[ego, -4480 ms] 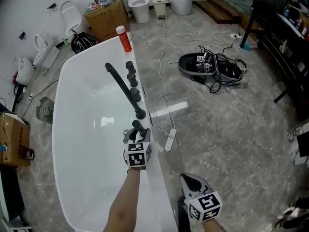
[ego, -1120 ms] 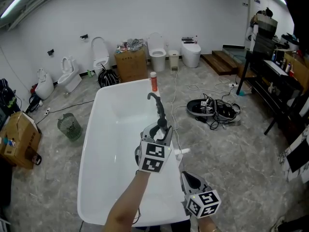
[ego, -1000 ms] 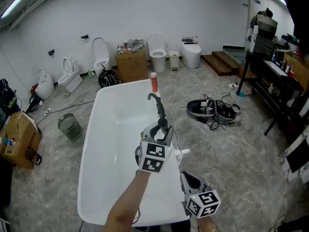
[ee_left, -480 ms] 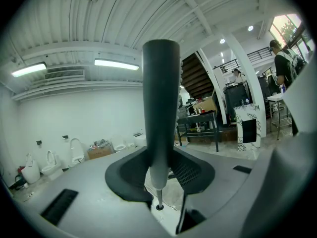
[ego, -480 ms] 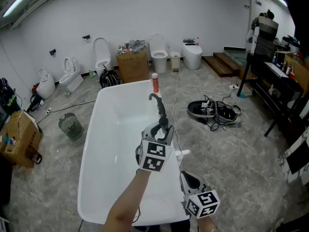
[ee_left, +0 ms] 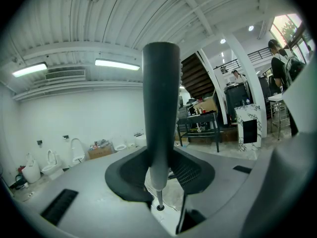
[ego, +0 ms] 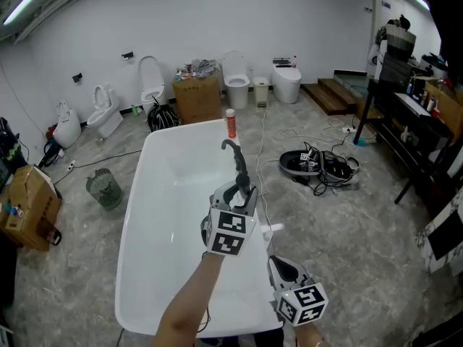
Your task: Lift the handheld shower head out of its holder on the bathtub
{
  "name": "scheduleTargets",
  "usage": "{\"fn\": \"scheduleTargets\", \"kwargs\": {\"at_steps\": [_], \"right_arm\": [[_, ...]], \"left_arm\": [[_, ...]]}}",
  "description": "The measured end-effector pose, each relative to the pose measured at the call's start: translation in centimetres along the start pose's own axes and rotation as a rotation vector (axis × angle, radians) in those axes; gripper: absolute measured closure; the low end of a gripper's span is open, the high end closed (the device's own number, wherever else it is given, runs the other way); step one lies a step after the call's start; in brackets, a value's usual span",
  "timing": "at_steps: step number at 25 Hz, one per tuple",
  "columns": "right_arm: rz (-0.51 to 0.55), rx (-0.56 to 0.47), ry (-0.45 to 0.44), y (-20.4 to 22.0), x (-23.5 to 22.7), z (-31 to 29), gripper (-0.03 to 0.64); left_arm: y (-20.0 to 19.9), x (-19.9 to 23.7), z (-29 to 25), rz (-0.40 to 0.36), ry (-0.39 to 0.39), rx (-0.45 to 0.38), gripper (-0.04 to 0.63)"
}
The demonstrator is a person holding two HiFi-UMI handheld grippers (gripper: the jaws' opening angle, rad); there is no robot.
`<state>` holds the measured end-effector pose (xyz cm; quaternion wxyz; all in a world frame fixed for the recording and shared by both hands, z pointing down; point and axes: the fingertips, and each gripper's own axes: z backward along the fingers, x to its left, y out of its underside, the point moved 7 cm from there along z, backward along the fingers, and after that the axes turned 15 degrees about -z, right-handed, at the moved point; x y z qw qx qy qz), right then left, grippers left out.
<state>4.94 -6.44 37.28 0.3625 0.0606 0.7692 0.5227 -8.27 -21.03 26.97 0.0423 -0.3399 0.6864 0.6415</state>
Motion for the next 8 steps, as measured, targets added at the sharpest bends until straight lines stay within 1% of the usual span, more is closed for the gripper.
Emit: {"fn": "scheduleTargets", "kwargs": {"at_steps": [8], "right_arm": [[0.0,0.007,-0.002,0.0,0.9,-1.4,0.612]], "left_arm": [[0.0,1.5,0.0,-0.003,-0.002,-0.014,0.443]]}}
